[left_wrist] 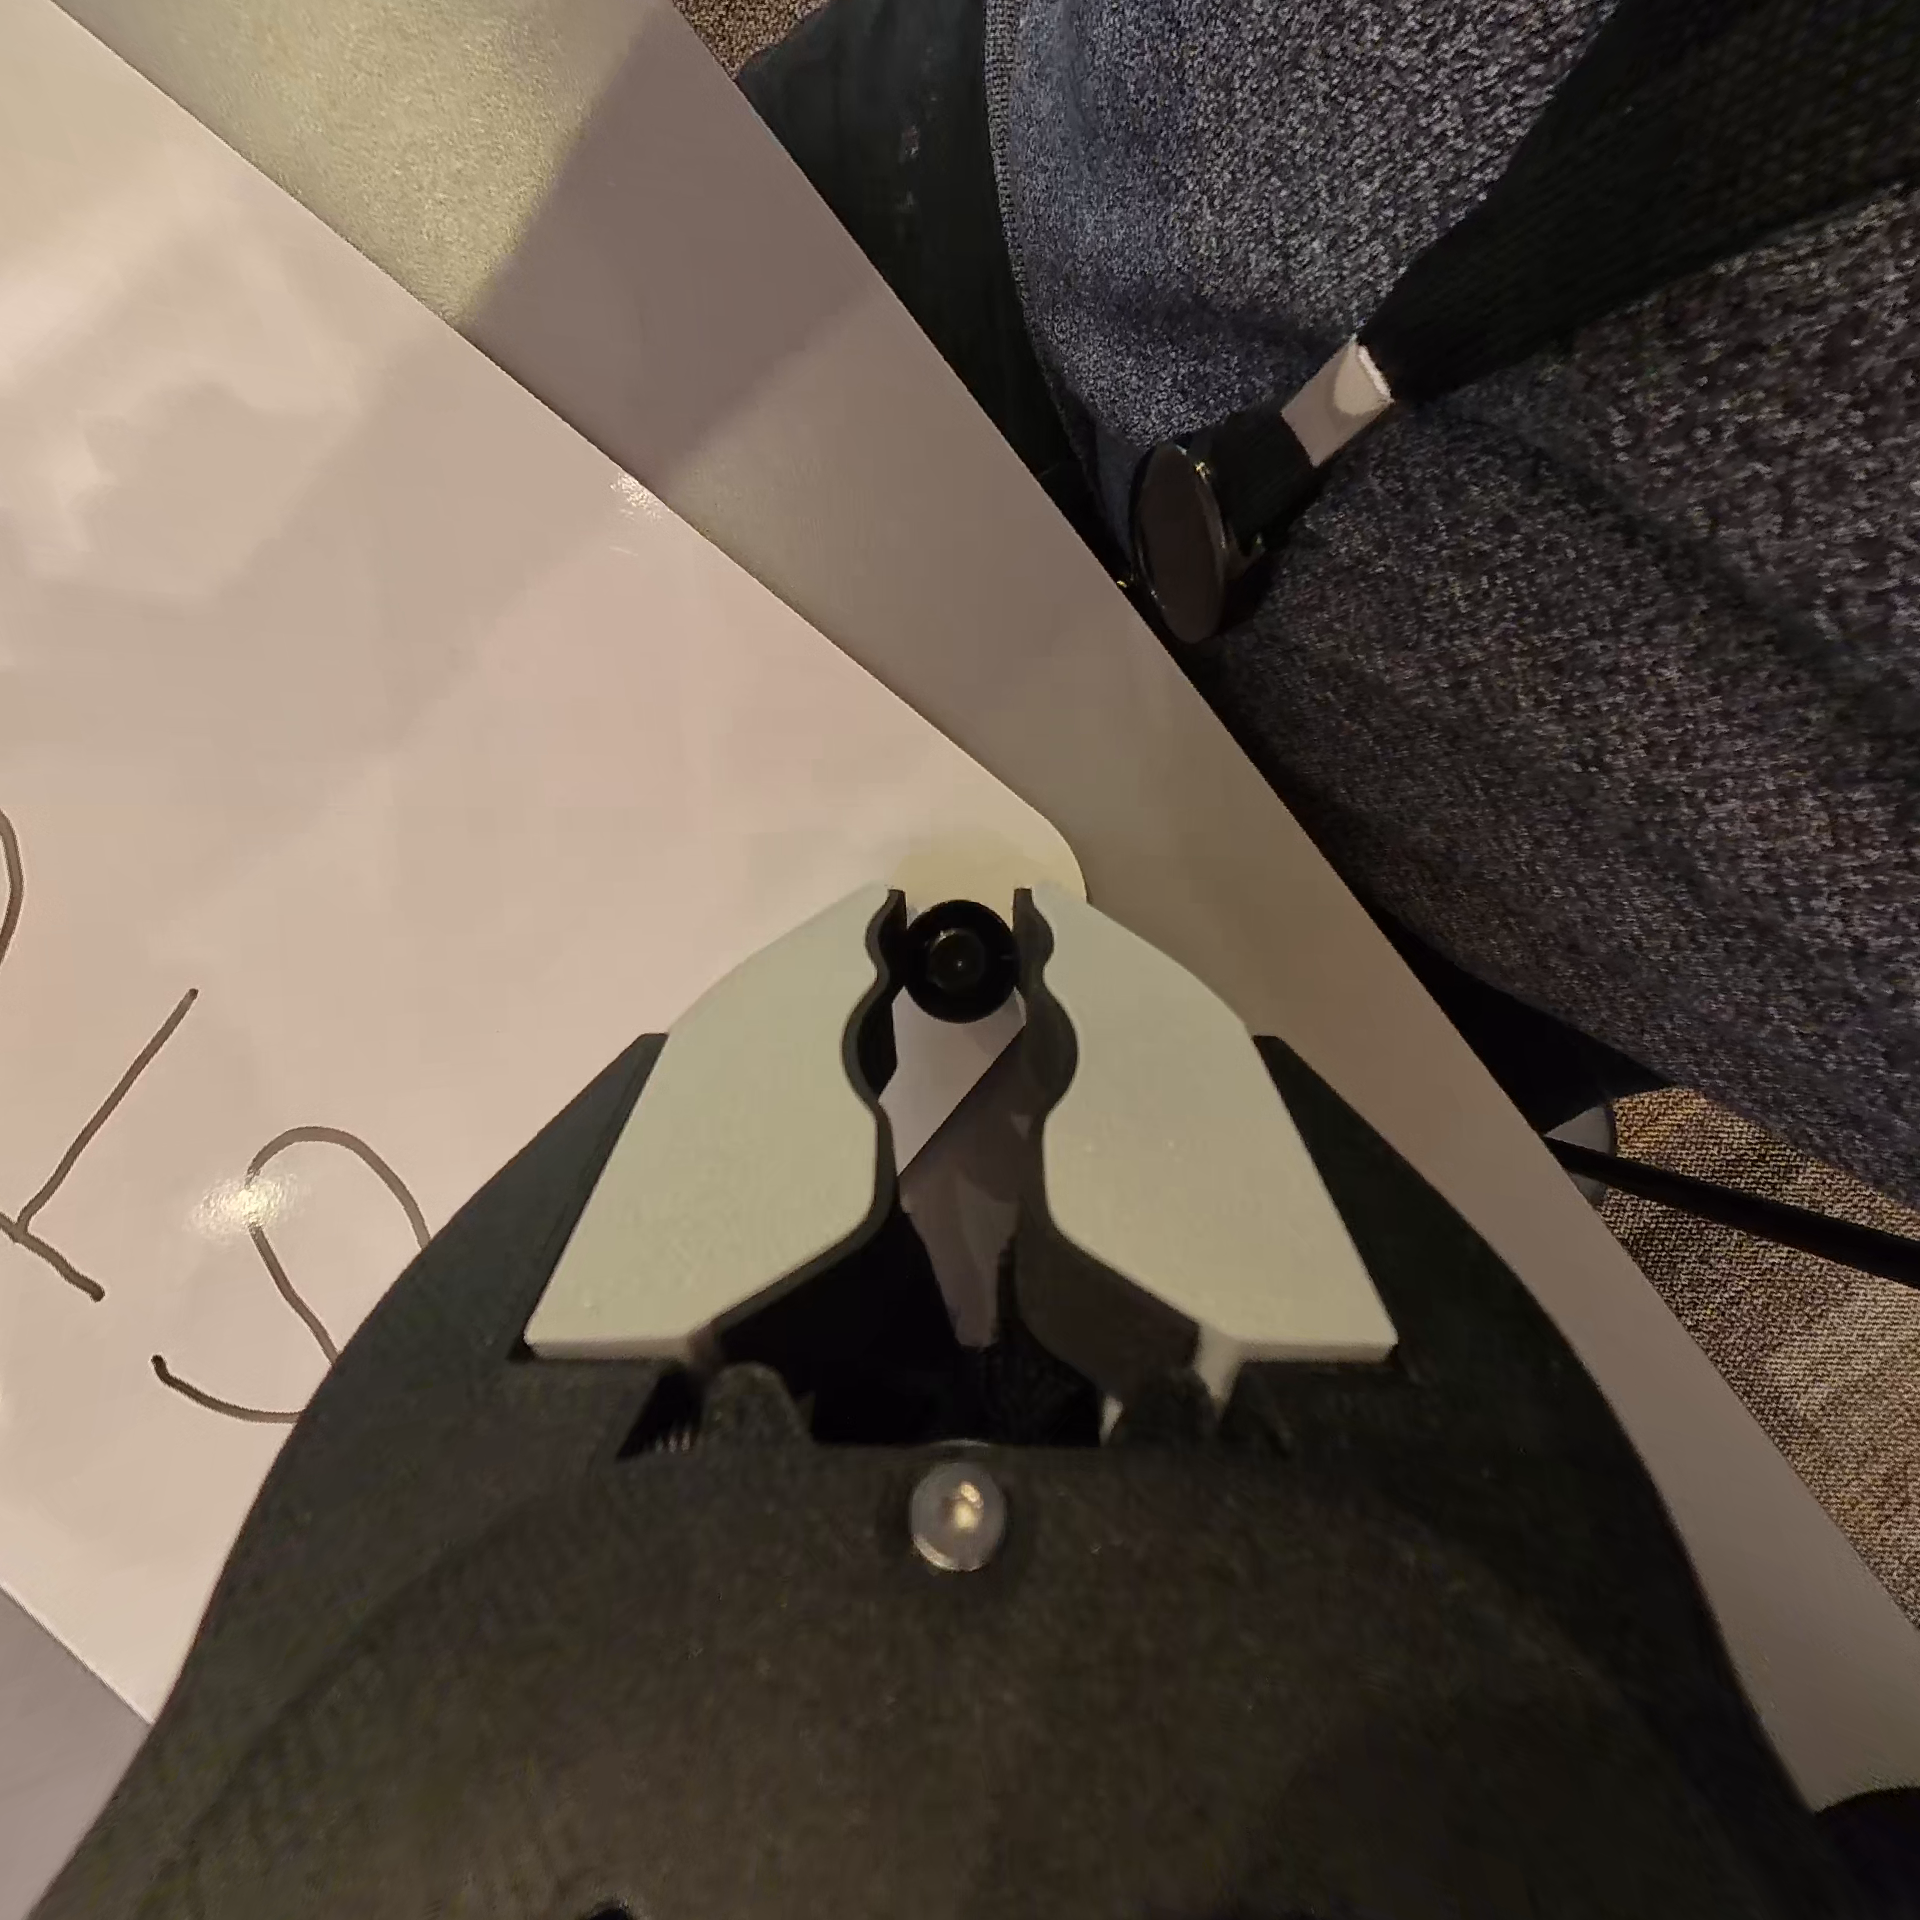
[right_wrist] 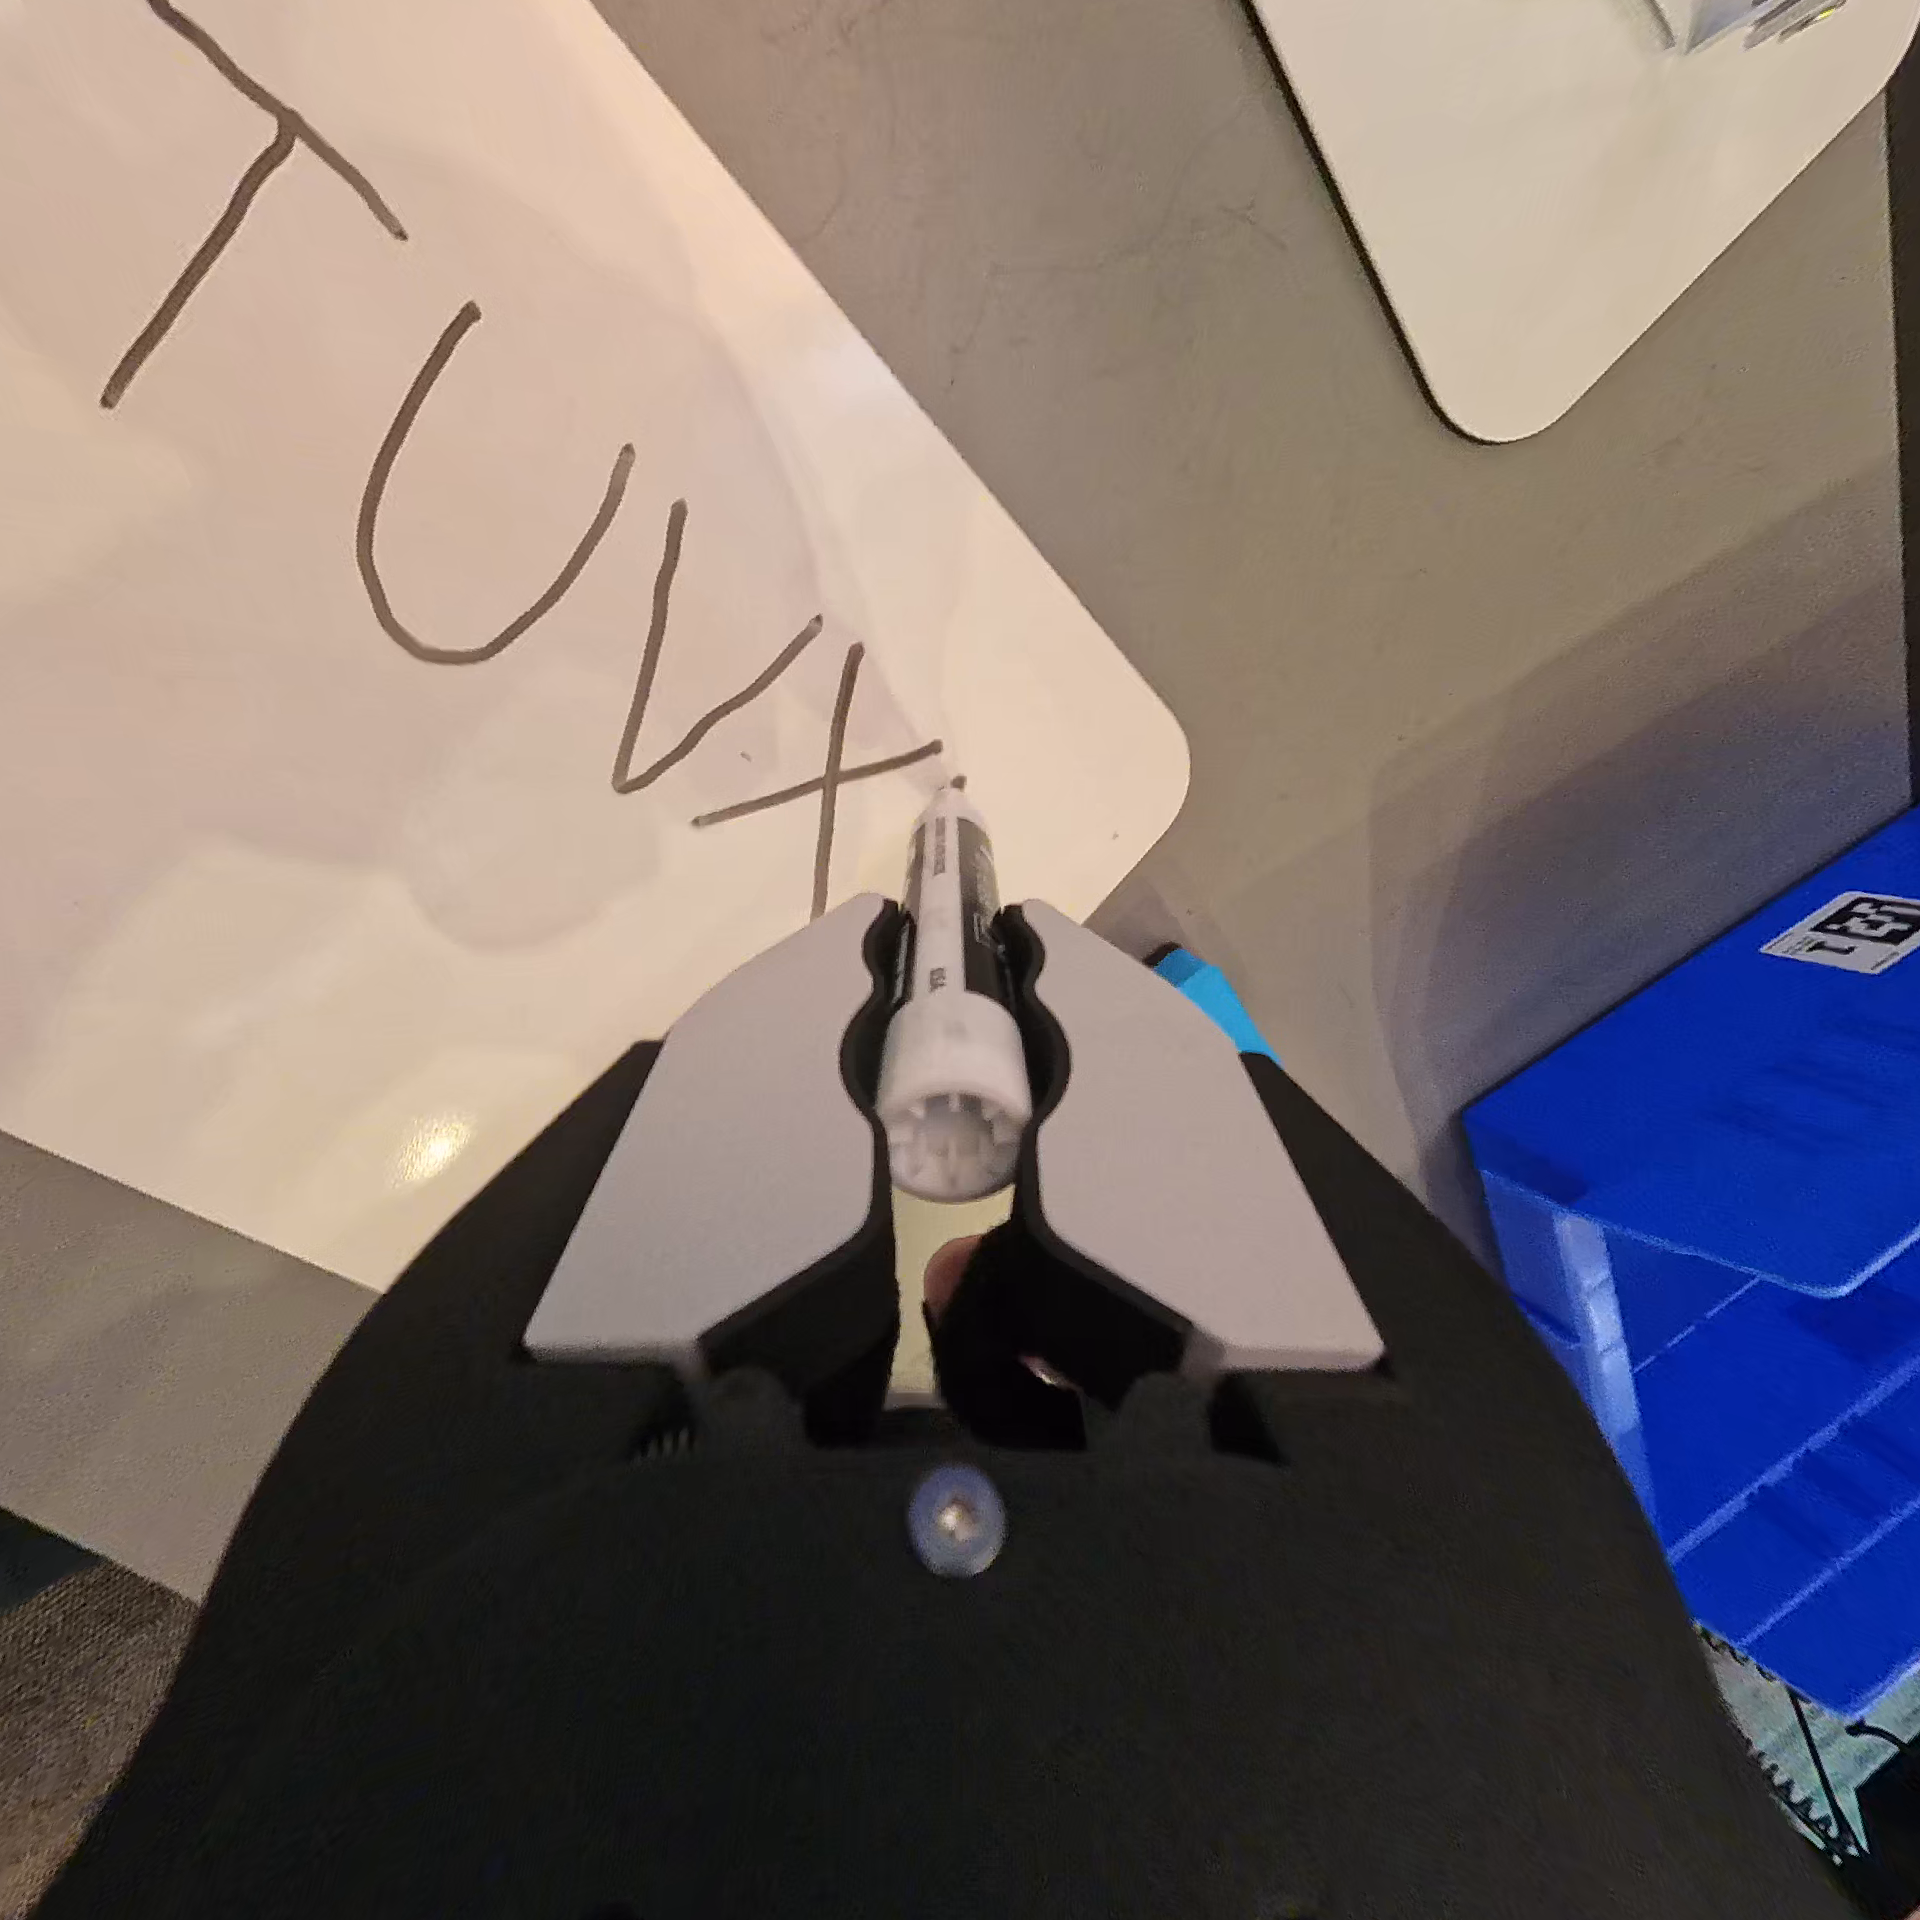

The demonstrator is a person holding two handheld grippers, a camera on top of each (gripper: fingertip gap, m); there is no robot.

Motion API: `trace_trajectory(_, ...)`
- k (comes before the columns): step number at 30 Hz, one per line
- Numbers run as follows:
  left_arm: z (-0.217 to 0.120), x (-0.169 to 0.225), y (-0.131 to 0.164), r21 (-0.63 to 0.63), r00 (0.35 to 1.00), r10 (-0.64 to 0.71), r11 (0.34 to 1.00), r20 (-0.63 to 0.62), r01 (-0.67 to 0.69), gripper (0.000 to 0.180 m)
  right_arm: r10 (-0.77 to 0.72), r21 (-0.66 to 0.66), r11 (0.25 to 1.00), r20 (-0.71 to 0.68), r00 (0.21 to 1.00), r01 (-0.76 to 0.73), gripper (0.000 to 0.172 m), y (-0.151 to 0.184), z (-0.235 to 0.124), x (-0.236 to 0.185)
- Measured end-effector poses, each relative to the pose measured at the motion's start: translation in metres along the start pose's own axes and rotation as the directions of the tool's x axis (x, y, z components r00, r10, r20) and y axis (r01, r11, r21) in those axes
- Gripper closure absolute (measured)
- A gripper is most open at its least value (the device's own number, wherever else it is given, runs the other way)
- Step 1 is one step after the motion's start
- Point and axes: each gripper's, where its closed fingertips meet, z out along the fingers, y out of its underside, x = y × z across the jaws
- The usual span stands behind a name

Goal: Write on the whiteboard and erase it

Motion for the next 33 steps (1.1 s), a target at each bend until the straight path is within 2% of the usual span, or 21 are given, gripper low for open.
trace_trajectory(12,0.0,-0.001,0.0,-0.002,1.0,0.0,1.0,0.001,0.0,0.16,0.017,-0.055,0.998,0.006,1.0,-0.017,0.151,0.038,-0.017,-0.017)
trace_trajectory(23,-0.001,-0.001,0.001,0.001,1.0,0.0,1.0,0.0,0.0,0.16,0.006,-0.05,0.999,-0.006,1.0,-0.006,0.151,0.024,-0.007,-0.001)
trace_trajectory(33,-0.001,-0.002,0.002,0.003,1.0,0.0,1.0,-0.002,0.0,0.16,0.027,-0.078,0.997,-0.009,1.0,-0.028,0.152,0.049,-0.016,-0.007)
